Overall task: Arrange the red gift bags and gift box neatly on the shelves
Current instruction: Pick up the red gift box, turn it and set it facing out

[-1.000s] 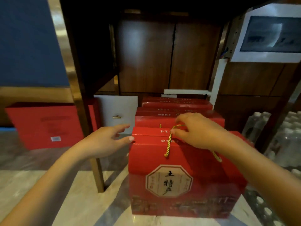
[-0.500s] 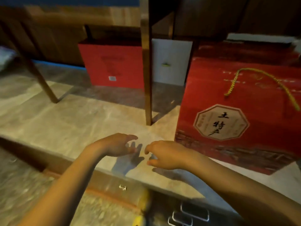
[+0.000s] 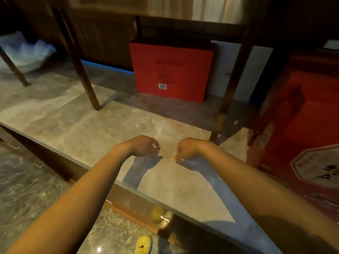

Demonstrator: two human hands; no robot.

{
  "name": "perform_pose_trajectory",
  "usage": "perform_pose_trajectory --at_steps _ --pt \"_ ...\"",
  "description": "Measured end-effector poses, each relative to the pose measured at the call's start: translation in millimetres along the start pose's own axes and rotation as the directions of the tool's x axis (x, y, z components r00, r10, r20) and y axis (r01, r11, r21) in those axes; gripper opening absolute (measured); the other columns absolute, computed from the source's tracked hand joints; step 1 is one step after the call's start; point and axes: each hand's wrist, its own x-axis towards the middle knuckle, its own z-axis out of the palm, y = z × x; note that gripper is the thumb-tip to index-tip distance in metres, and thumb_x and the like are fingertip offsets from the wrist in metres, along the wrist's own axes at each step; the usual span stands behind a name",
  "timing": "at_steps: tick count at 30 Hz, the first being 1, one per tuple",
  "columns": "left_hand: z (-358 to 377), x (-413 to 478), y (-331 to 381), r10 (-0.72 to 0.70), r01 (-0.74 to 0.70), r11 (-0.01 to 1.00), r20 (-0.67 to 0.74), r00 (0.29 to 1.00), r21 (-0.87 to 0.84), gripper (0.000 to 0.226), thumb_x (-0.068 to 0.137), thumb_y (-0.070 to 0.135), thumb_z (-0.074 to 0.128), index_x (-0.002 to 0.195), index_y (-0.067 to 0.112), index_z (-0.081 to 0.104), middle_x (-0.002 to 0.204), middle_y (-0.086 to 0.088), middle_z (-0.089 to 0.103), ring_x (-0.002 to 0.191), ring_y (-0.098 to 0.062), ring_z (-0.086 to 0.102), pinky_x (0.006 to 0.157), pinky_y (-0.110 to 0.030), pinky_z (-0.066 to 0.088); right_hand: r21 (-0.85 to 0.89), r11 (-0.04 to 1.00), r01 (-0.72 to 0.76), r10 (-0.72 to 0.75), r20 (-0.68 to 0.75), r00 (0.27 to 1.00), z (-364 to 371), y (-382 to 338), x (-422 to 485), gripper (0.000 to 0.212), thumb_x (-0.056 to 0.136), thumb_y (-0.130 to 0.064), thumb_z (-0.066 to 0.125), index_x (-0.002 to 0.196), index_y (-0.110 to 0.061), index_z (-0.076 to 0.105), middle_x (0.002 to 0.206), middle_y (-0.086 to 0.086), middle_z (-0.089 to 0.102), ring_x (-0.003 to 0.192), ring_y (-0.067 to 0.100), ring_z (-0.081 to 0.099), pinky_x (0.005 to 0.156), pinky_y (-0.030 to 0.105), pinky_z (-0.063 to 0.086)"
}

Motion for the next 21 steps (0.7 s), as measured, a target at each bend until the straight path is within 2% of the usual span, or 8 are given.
perform_pose_trajectory --at_steps 3,5,7,9,11,14,18,21 --pt "-20 28 -31 0.026 -0.025 1.0 -0.027 0.999 0.004 0.048 0.093 0.037 0.049 0.136 0.014 0.049 0.135 -0.007 0.058 0.123 -0.024 0.054 0.099 -0.031 0.04 0.0 0.998 -0.059 0.059 -0.049 0.997 -7 -13 35 0.026 0.091 -0.03 0.051 0.096 -0.006 0.061 0.095 0.014 0.057 0.093 0.032 0.057 0.081 0.038 0.047" --pt "-34 48 -51 0.05 -0.05 0.999 -0.041 0.998 -0.004 0.048 0.092 0.035 0.05 0.135 0.015 0.05 0.134 -0.006 0.06 0.122 -0.023 0.054 0.099 -0.03 0.04 0.0 0.993 -0.122 0.121 -0.069 0.99 -14 -19 55 0.03 0.092 -0.029 0.049 0.111 -0.008 0.056 0.112 0.015 0.054 0.101 0.033 0.054 0.078 0.037 0.043" --pt "-49 67 -70 0.078 -0.079 0.997 -0.058 0.995 -0.022 0.048 0.09 0.033 0.053 0.136 0.017 0.048 0.131 -0.006 0.062 0.12 -0.022 0.055 0.098 -0.029 0.041 0.006 0.986 -0.169 0.168 -0.094 0.981 -21 -23 73 0.048 0.092 -0.032 0.049 0.133 -0.009 0.041 0.14 0.014 0.039 0.122 0.035 0.044 0.09 0.039 0.042" --pt "-66 85 -85 0.087 -0.094 0.994 -0.129 0.988 -0.057 0.05 0.088 0.032 0.056 0.135 0.016 0.049 0.13 -0.005 0.062 0.117 -0.023 0.058 0.095 -0.029 0.043 0.027 0.977 -0.209 0.211 -0.111 0.971 -27 -25 90 0.053 0.093 -0.033 0.048 0.139 -0.01 0.034 0.149 0.014 0.027 0.133 0.036 0.033 0.102 0.041 0.038" --pt "-84 103 -98 0.081 -0.116 0.987 -0.272 0.959 -0.113 0.047 0.087 0.03 0.059 0.13 0.012 0.054 0.127 -0.006 0.063 0.113 -0.026 0.06 0.091 -0.032 0.046 0.042 0.967 -0.251 0.255 -0.121 0.959 -33 -25 103 0.051 0.094 -0.032 0.048 0.138 -0.01 0.036 0.146 0.013 0.033 0.13 0.035 0.038 0.103 0.041 0.039" --pt "-114 128 -108 0.039 -0.133 0.979 -0.504 0.863 -0.152 0.042 0.083 0.025 0.059 0.121 0.007 0.06 0.12 -0.017 0.065 0.104 -0.035 0.062 0.084 -0.04 0.052 0.152 0.946 -0.286 0.307 -0.142 0.941 -50 -18 114 0.05 0.092 -0.034 0.049 0.134 -0.007 0.043 0.124 0.015 0.05 0.103 0.03 0.049 0.086 0.038 0.042" --pt "-154 159 -116 -0.015 -0.16 0.965 -0.653 0.757 -0.207 0.06 0.085 0.025 0.06 0.139 0.009 0.041 0.139 -0.021 0.046 0.118 -0.038 0.052 0.093 -0.04 0.043 0.418 0.866 -0.273 0.385 -0.21 0.899 -90 -4 124 0.055 0.096 -0.033 0.043 0.143 -0.007 0.034 0.15 0.017 0.035 0.134 0.035 0.036 0.109 0.041 0.032" --pt "-178 188 -132 -0.149 -0.156 0.919 -0.687 0.711 -0.361 0.074 0.082 0.025 0.065 0.143 0.002 0.031 0.14 -0.026 0.041 0.127 -0.039 0.043 0.102 -0.041 0.035 0.503 0.844 -0.187 0.42 -0.402 0.814 -120 4 125 0.048 0.097 -0.024 0.043 0.138 0.0 0.037 0.145 0.024 0.039 0.131 0.038 0.039 0.106 0.04 0.032"
